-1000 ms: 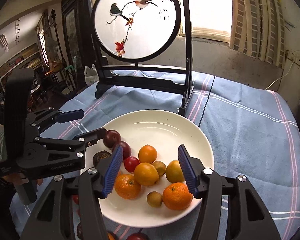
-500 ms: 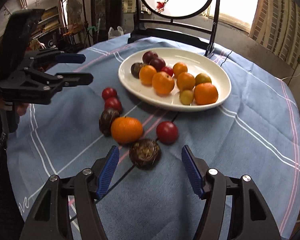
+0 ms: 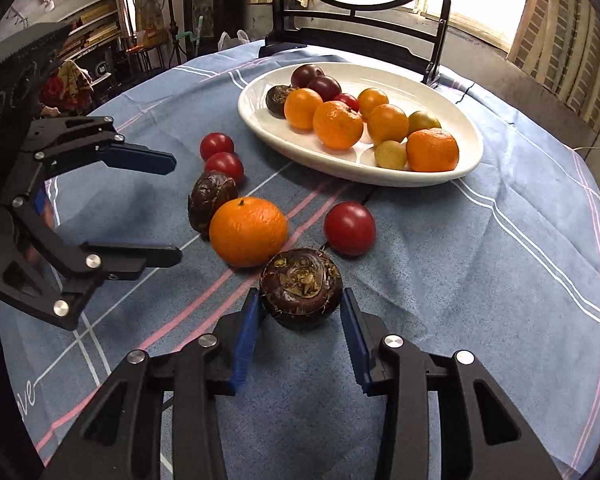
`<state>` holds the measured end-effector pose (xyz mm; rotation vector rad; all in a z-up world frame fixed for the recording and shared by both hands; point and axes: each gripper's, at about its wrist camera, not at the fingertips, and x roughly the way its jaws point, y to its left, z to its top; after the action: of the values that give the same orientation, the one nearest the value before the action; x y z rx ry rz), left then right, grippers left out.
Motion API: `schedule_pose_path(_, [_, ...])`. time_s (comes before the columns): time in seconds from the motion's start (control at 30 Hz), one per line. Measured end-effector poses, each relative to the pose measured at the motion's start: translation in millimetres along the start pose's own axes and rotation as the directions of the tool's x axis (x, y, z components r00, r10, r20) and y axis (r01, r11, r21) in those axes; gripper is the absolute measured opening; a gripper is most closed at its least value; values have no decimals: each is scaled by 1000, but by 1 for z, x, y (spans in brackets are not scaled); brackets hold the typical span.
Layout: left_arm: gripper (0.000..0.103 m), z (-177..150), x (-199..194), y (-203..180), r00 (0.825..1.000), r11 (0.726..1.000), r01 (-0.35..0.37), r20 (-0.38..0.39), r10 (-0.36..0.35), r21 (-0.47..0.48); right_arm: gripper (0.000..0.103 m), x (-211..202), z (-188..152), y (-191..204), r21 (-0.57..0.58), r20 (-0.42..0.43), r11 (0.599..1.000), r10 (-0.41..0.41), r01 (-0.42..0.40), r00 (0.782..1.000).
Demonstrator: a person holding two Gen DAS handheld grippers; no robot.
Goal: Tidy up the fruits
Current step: 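Grasp the brown passion fruit with the right gripper while the left gripper grasps a mandarin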
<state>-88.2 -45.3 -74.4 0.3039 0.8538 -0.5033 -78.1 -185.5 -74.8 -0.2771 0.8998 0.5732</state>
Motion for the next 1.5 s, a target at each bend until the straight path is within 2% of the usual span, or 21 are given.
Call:
schedule_pose_path(0.17, [69,8,17,7,999,999,24,-25,-25,-43,41,-10,-4,-11,39,22,999,11,-12,1000])
schedule_pose_path(0.33, [69,17,18,10,998,997,62,18,-61,-50,41,-7,-6,-16,52,13,998,22,-23,1000])
schedule_pose_path(0.4, [68,20,18,9,997,996,79,24,-79,-38,41,-8,-7,-17,58,15,998,25,-26,1000])
schedule_pose_path(0.5, [56,18,13,7,993,993,118,17,-118,-6,41,-12,-9,-18,65,24,997,31,-32,999])
schedule_pose_path(0.67, [56,0,-1,4,993,991,119,-1,-119,59,41,-21,-13,-20,67,34,997,32,-35,999])
schedule_pose_path(0.77, [55,-7,-7,-8,985,981,175,-6,-175,78,41,-21,-14,-23,77,35,996,32,-34,999])
schedule_pose_path(0.9, [55,7,-5,-32,982,979,185,29,-188,90,41,-22,-15,-28,96,38,995,25,-28,999])
schedule_pose_path(0.93, [55,11,-2,-39,984,981,170,32,-174,94,41,-23,-16,-29,101,39,995,21,-25,999])
schedule_pose_path(1.03, [60,22,11,-53,997,990,60,38,-65,130,41,-27,-18,-30,112,48,993,21,-26,999])
schedule_pose_path(1.1, [61,27,18,-54,1000,993,5,26,-9,120,41,-29,-20,-29,107,53,994,22,-28,998])
schedule_pose_path(1.27, [64,33,36,-44,999,993,-45,4,45,113,41,-30,-22,-32,108,58,994,24,-30,998])
schedule_pose_path(1.33, [64,38,40,-42,999,994,-42,0,42,98,41,-28,-21,-34,119,61,992,22,-29,998])
schedule_pose_path(1.37, [62,40,41,-40,999,996,-33,-6,34,84,41,-28,-21,-35,124,64,992,22,-30,998])
schedule_pose_path(1.43, [48,43,41,-37,999,996,-42,6,42,78,41,-29,-21,-35,128,68,991,22,-31,997])
schedule_pose_path(1.5, [43,45,38,-28,1000,999,-14,3,14,46,41,-32,-21,-35,131,75,991,21,-31,997])
